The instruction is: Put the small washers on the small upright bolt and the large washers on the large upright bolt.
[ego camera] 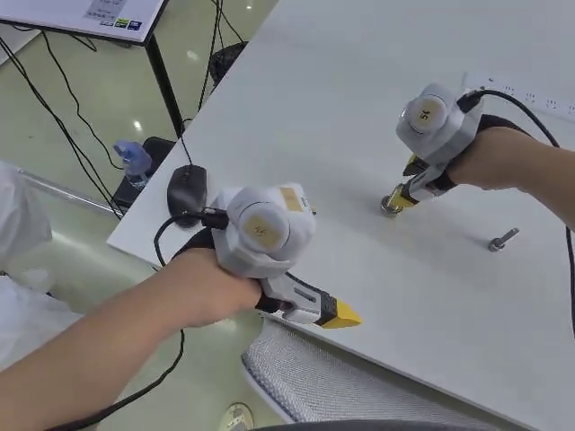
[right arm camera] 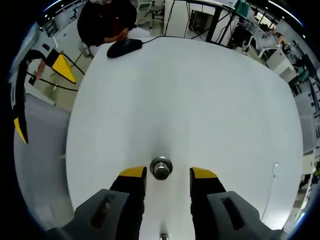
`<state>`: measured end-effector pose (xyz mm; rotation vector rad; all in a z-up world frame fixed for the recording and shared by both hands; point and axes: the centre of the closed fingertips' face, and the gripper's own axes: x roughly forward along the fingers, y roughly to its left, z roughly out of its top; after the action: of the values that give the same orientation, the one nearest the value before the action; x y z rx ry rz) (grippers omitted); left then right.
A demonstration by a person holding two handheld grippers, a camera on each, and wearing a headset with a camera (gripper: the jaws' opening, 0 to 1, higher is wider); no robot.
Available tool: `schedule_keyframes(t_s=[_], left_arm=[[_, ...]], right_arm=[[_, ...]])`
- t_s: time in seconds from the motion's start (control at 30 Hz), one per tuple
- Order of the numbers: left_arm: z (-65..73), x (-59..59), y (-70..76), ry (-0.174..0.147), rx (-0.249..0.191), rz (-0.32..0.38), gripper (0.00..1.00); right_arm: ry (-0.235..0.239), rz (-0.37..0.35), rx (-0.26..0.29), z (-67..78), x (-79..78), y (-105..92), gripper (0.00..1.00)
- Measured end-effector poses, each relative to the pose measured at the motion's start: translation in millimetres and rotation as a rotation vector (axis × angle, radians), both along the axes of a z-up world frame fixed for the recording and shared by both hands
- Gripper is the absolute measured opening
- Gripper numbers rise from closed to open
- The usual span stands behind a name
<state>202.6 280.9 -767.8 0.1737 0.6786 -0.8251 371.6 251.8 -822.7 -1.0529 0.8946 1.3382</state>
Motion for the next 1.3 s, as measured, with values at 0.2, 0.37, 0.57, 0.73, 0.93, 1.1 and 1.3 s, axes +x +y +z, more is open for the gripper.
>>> schedule_keyframes(t_s=[0.2, 0.37, 0.57, 0.73, 0.93, 1.1, 1.3], left_arm=[[0.1, 1.7, 0.1, 0.000, 0.003, 0.005, 0.92], [1.1, 2.3, -2.2, -0.003, -0.001, 0.005, 0.92], [2.0, 2.9, -4.0, -0.004, -0.008, 0.010, 0.92], [4.8, 4.1, -6.9, -0.007, -0.016, 0.020, 0.93], [5.1, 2.6, -10.5, -0.018, -0.003, 0.004, 0.93], [7.5, 1.6, -10.6, -0.022, -0.009, 0.014, 0.93], [11.6, 1.9, -12.2, -0.034, -0.023, 0.024, 0.93]], right_arm=[[-0.015, -0.020, 0.074, 16.0, 4.2, -5.0, 0.37], [-0.031, -0.067, 0.169, 33.4, 6.0, -14.1, 0.41], [-0.037, -0.123, 0.290, 54.0, 1.0, -28.6, 0.42], [-0.037, -0.195, 0.417, 79.2, -9.0, -38.5, 0.46], [-0.049, -0.259, 0.527, 100.8, -15.0, -60.7, 0.52], [-0.047, -0.329, 0.622, 123.9, -37.8, -87.6, 0.54], [-0.075, -0.390, 0.703, 140.8, -53.3, -116.3, 0.57]])
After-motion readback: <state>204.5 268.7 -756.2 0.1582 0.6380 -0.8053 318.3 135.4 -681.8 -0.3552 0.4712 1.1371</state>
